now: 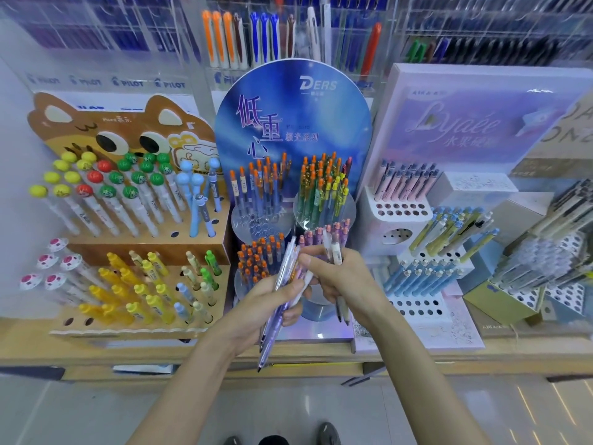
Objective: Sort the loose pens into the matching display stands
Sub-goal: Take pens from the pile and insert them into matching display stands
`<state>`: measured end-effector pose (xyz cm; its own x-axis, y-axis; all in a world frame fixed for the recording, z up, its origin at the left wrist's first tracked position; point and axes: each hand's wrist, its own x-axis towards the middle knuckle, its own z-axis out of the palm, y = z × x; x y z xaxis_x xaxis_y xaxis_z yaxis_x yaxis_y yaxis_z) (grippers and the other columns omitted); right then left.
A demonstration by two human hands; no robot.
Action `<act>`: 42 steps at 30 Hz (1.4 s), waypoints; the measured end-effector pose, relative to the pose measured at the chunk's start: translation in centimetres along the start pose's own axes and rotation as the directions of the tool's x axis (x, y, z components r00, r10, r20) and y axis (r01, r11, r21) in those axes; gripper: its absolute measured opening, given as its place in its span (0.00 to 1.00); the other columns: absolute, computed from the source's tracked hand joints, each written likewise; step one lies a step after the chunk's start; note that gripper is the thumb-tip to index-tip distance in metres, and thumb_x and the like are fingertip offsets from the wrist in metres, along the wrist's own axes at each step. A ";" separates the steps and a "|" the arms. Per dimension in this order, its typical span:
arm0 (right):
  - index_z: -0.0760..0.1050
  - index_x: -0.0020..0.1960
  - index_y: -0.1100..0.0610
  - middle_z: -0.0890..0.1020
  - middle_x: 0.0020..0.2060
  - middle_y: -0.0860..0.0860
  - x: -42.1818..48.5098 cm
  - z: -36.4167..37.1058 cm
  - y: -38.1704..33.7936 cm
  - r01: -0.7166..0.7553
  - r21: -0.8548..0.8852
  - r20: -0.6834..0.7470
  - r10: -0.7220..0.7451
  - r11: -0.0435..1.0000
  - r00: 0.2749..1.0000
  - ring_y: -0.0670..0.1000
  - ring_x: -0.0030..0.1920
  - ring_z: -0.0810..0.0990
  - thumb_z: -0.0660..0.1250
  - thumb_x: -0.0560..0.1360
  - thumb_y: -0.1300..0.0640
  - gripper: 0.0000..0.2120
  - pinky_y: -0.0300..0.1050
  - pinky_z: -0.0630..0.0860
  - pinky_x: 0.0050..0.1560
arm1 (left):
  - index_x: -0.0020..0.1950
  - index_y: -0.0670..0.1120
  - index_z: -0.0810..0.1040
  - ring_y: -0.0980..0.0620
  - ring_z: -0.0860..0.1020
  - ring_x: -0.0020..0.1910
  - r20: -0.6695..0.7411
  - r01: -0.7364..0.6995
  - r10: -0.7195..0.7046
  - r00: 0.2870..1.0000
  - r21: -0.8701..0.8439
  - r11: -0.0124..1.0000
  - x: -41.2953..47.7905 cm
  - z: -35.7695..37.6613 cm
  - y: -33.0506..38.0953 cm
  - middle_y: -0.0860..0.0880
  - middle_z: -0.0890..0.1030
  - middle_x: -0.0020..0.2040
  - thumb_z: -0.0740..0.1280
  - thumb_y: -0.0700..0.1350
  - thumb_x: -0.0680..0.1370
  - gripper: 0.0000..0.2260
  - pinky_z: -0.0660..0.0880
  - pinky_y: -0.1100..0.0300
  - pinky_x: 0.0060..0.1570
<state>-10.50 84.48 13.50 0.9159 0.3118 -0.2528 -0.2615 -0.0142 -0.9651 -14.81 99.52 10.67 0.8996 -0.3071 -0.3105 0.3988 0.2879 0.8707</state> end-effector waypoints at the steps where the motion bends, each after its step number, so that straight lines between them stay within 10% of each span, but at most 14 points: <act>1: 0.80 0.47 0.59 0.73 0.21 0.49 -0.1 0.0 -0.1 -0.013 -0.009 0.005 0.013 1.000 1.000 0.45 0.19 0.63 0.70 0.74 0.59 0.03 0.38 0.57 0.23 | 0.52 0.40 0.75 0.55 0.65 0.27 0.016 -0.001 0.001 1.000 0.012 1.000 -0.1 -0.1 -0.1 0.40 0.69 0.41 0.65 0.45 0.75 0.10 0.63 0.65 0.27; 15: 0.76 0.42 0.59 0.60 0.20 0.46 0.3 0.1 0.5 -0.001 0.181 -0.146 0.028 0.983 0.989 0.45 0.21 0.55 0.69 0.75 0.61 0.03 0.37 0.53 0.22 | 0.59 0.37 0.76 0.56 0.64 0.27 0.030 0.076 -0.079 0.996 0.100 0.992 -1.6 -1.9 -1.0 0.41 0.68 0.44 0.67 0.49 0.75 0.18 0.64 0.66 0.27; 21: 0.78 0.55 0.65 0.57 0.23 0.49 0.1 1.8 2.0 -0.036 0.125 0.045 0.031 0.992 0.998 0.47 0.23 0.53 0.66 0.77 0.58 0.12 0.40 0.52 0.25 | 0.53 0.40 0.78 0.57 0.63 0.26 0.077 0.117 -0.120 0.990 0.039 0.992 -3.3 -3.3 -1.7 0.46 0.72 0.39 0.66 0.47 0.76 0.12 0.62 0.66 0.25; 25: 0.71 0.36 0.62 0.66 0.21 0.48 0.2 3.1 2.6 0.078 0.203 -0.202 -0.036 0.976 0.979 0.45 0.20 0.57 0.68 0.75 0.60 0.12 0.36 0.56 0.21 | 0.50 0.39 0.76 0.55 0.64 0.27 -0.044 0.110 -0.107 0.993 0.095 0.989 -4.0 -4.8 -2.1 0.42 0.65 0.42 0.70 0.48 0.71 0.15 0.62 0.66 0.26; 31: 0.75 0.35 0.59 0.71 0.23 0.50 0.0 3.2 2.1 0.263 0.112 -0.564 -0.157 0.958 0.811 0.43 0.20 0.61 0.68 0.76 0.58 0.11 0.35 0.60 0.22 | 0.45 0.38 0.73 0.56 0.64 0.25 -0.221 0.065 -0.023 0.975 0.184 0.981 -5.0 -7.5 -1.9 0.53 0.71 0.27 0.66 0.47 0.76 0.11 0.62 0.67 0.24; 42: 0.78 0.42 0.62 0.82 0.36 0.56 -2.5 5.3 8.3 0.110 -0.235 -0.652 -0.240 0.966 0.719 0.49 0.38 0.76 0.67 0.77 0.56 0.10 0.35 0.70 0.39 | 0.44 0.48 0.70 0.56 0.65 0.23 -0.278 0.020 0.062 0.959 0.282 0.959 -5.3 -10.2 -2.1 0.51 0.71 0.32 0.61 0.47 0.80 0.06 0.66 0.64 0.25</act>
<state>-16.59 88.62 6.53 0.9201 -0.3917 0.0055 -0.0803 -0.2024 -0.9760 -18.56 109.80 6.61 0.9366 -0.0246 -0.3496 0.3500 0.0147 0.9366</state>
